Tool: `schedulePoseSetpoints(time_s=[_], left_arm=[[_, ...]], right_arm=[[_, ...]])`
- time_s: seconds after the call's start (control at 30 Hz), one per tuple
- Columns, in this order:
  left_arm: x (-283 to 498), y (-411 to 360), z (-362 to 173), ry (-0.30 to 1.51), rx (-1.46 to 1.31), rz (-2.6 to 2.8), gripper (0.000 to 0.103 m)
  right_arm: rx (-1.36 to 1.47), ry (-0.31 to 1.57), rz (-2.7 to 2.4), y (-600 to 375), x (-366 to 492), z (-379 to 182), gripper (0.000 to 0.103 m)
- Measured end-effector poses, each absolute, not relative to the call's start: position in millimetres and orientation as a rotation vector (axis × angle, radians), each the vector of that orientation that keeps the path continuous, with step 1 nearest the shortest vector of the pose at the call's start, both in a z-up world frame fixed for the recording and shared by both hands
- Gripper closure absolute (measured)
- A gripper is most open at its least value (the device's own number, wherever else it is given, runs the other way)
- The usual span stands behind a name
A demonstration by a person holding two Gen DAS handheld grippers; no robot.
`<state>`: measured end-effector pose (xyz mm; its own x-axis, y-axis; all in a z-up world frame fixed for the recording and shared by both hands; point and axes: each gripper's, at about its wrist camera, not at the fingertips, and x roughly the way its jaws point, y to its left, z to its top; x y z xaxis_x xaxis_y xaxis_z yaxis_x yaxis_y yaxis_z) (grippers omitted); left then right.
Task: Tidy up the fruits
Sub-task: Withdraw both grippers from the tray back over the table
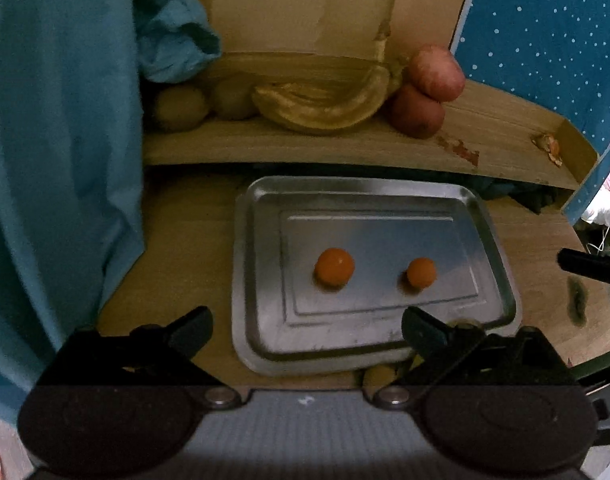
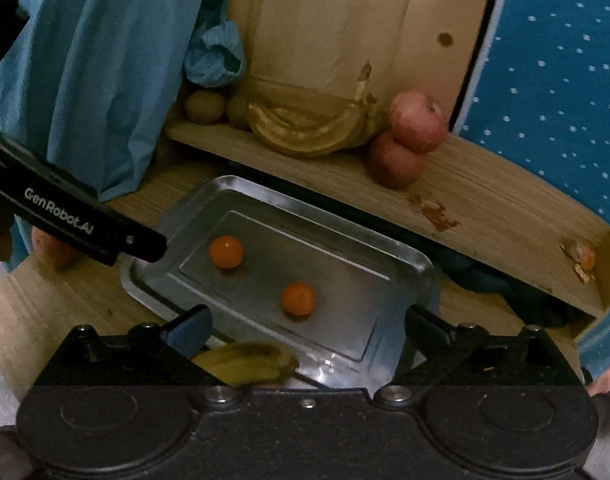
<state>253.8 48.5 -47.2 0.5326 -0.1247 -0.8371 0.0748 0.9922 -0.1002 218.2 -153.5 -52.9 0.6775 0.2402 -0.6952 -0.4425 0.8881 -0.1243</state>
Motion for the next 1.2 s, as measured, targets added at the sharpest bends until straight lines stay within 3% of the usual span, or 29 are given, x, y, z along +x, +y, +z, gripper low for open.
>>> schedulePoseSetpoints(time_s=[0.5,1.2], left_arm=[[200.9,43.9,-54.4,1.073,-0.004,-0.158,0.0],[141.7,-43.5,-62.4,1.143,0.024,-0.108,0.0]], right_arm=[[-0.273,0.813,0.362,-171.4,152.1,-68.3,0.001],[-0.287,0.906,0.447,-252.4,115.0,-89.1,0.001]])
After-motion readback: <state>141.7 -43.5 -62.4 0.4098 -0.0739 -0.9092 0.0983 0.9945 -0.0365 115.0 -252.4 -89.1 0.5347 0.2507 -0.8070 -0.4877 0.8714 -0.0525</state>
